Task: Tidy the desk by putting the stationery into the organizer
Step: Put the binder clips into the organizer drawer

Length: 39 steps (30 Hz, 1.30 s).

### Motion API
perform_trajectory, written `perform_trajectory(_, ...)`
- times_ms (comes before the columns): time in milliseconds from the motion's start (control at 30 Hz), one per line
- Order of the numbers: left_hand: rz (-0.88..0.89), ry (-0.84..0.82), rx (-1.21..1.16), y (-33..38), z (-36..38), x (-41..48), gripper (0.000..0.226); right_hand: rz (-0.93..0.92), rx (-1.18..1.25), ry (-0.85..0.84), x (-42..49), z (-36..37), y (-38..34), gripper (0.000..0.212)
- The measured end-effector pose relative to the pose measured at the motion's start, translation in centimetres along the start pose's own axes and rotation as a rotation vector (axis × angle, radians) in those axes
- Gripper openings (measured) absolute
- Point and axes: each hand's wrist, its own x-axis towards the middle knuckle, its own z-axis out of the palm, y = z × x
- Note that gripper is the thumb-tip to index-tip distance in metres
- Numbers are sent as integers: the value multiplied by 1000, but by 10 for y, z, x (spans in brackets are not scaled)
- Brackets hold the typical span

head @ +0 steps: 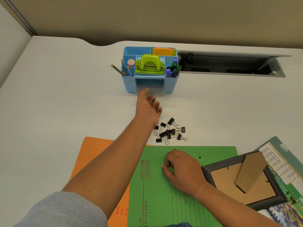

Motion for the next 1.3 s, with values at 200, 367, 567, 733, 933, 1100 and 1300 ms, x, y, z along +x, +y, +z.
perform_trajectory(200,-15,-33,5,-3,-10,-9,25,-2,-1,16,1,-1,-1,18)
perform_trajectory(367,13,-20,41,-2,-16,-11,33,36,135,-87,7,-15,-2,16)
perform_trajectory(567,466,22,829,-14,-46,-27,19,199,319,70,47,-59,29,5)
perform_trajectory(733,671,-145,1192,-23,-71,-33,17,210,93,-22,72,-74,62,30)
perform_trajectory(933,682,-136,1238,-28,-75,-40,15,192,30,-82,82,-73,62,25)
perform_trajectory(1100,686,-131,1241,-26,-68,-46,8,226,-1,2,82,-78,60,17)
perform_trajectory(1300,649,-186,1251,-15,-44,-50,12,60,118,160,85,-93,36,18)
